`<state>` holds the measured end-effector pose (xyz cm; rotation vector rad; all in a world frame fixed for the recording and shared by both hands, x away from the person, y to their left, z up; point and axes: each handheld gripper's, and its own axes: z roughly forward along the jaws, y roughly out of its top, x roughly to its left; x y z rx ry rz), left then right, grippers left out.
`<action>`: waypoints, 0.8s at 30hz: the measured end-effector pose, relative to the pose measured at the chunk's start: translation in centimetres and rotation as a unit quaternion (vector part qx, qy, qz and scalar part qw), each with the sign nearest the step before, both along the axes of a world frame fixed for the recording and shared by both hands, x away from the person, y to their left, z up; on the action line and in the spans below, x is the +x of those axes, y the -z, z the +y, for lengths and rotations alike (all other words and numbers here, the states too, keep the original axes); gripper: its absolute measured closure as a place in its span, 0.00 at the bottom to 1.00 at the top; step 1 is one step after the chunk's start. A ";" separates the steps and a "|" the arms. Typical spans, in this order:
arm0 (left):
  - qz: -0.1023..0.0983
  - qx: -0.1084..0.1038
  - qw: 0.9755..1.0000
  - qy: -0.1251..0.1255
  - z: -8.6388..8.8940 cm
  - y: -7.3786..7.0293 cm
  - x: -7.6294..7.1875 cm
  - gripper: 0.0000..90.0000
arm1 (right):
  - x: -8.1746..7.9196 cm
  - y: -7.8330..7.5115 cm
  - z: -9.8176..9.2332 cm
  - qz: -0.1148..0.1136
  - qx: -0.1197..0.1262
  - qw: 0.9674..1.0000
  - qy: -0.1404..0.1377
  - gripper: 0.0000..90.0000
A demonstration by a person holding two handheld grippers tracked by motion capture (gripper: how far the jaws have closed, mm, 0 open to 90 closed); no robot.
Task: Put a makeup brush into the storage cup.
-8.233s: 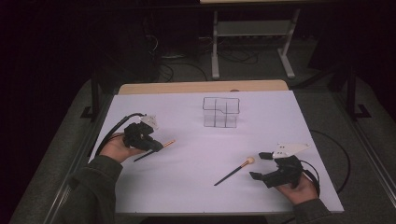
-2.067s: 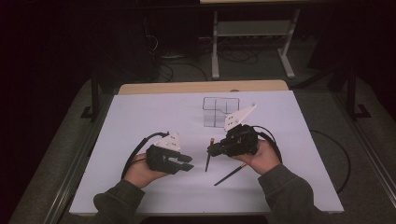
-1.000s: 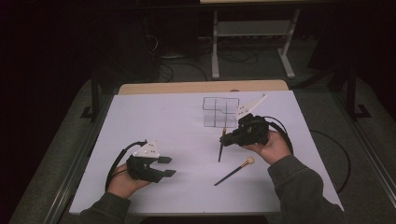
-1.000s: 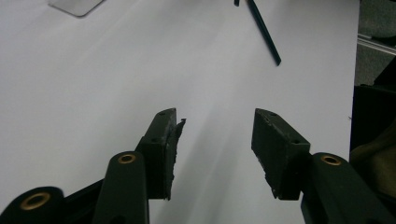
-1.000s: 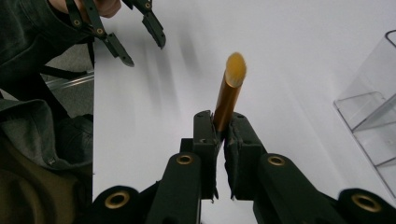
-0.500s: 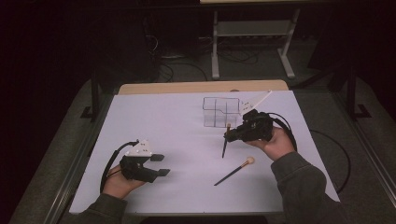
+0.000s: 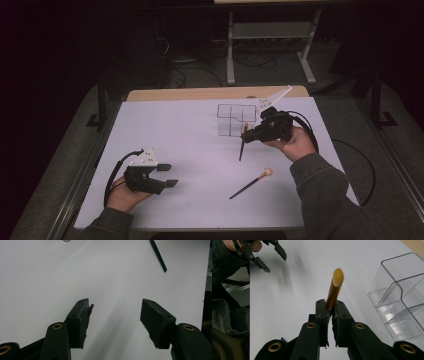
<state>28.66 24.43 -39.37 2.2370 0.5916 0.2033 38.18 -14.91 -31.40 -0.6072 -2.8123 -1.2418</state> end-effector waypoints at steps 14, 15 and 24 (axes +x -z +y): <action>0.002 -0.005 1.000 -0.009 0.6 0.1 0.0 0.44 | 2.1 -2.2 0.6 -0.007 -0.013 1.000 0.008 0.92; 0.002 -0.006 1.000 -0.010 0.6 0.1 0.0 0.44 | 2.3 -2.3 0.6 -0.010 -0.013 1.000 0.007 0.92; 0.001 -0.007 1.000 -0.011 1.3 0.1 0.2 0.45 | 3.7 -3.4 0.8 -0.022 -0.022 0.999 0.014 0.92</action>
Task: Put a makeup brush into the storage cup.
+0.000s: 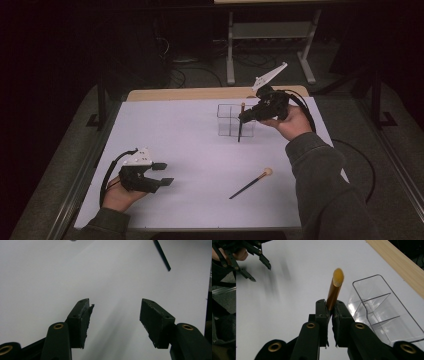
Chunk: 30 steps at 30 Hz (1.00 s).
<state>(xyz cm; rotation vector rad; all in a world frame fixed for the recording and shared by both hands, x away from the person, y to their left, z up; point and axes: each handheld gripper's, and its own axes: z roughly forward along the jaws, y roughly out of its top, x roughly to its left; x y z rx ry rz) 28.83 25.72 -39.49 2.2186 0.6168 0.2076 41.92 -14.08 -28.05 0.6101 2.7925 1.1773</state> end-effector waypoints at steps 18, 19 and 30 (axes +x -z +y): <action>-0.005 -0.009 1.000 -0.012 0.4 -0.2 0.1 0.40 | 2.6 -2.0 1.3 -0.007 -0.010 1.000 0.018 0.92; -0.005 -0.008 1.000 -0.012 0.4 -0.2 0.2 0.40 | 2.7 -2.1 1.5 -0.005 -0.010 1.000 0.018 0.92; -0.009 -0.010 1.000 -0.012 0.7 -0.2 0.2 0.39 | 4.4 -3.6 3.0 -0.021 -0.016 0.999 0.024 0.92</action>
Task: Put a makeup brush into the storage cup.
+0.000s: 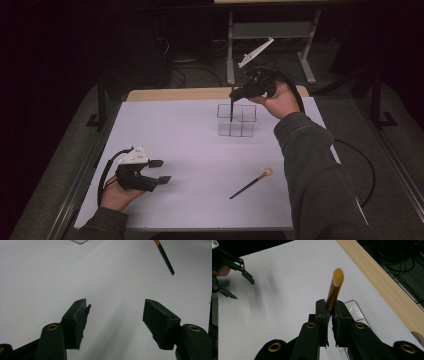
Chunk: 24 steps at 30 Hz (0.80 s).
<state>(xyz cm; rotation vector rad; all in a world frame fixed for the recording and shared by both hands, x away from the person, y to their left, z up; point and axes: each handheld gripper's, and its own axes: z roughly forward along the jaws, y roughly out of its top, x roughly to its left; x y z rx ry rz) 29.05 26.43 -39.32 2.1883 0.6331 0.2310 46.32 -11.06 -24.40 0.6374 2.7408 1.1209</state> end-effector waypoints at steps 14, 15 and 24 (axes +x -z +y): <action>0.001 -0.010 1.000 -0.001 0.1 0.0 0.0 0.39 | 1.9 -0.3 1.5 -0.004 -0.005 1.000 0.016 0.92; -0.001 -0.008 1.000 0.000 0.1 0.0 0.0 0.39 | 2.1 -0.2 1.5 -0.009 -0.006 1.000 0.014 0.92; 0.000 -0.018 1.000 -0.002 0.3 -0.2 -0.1 0.39 | 2.9 0.6 1.9 -0.001 -0.013 0.999 0.038 0.92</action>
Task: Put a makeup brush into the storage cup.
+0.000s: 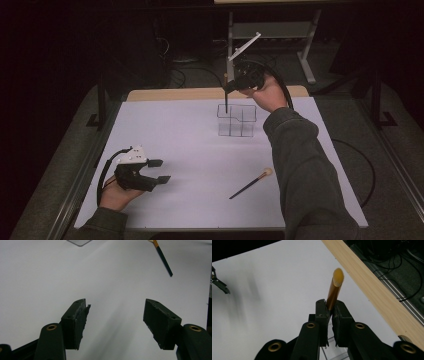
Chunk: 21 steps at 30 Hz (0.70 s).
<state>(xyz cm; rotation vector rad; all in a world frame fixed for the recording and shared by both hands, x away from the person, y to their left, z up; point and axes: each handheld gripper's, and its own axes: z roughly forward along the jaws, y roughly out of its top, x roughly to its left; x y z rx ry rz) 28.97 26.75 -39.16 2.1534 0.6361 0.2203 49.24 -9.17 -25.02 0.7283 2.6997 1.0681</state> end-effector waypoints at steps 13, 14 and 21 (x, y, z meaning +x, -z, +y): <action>-0.001 0.003 1.000 0.000 0.2 -0.1 0.0 0.38 | 0.5 1.0 0.1 0.004 0.002 1.000 0.008 0.92; -0.002 0.004 1.000 0.000 0.2 -0.1 0.0 0.38 | 0.6 1.1 0.2 0.004 0.001 1.000 0.007 0.92; -0.002 0.005 1.000 0.002 0.2 0.0 0.0 0.38 | 0.7 1.4 0.2 0.005 0.000 1.000 0.011 0.92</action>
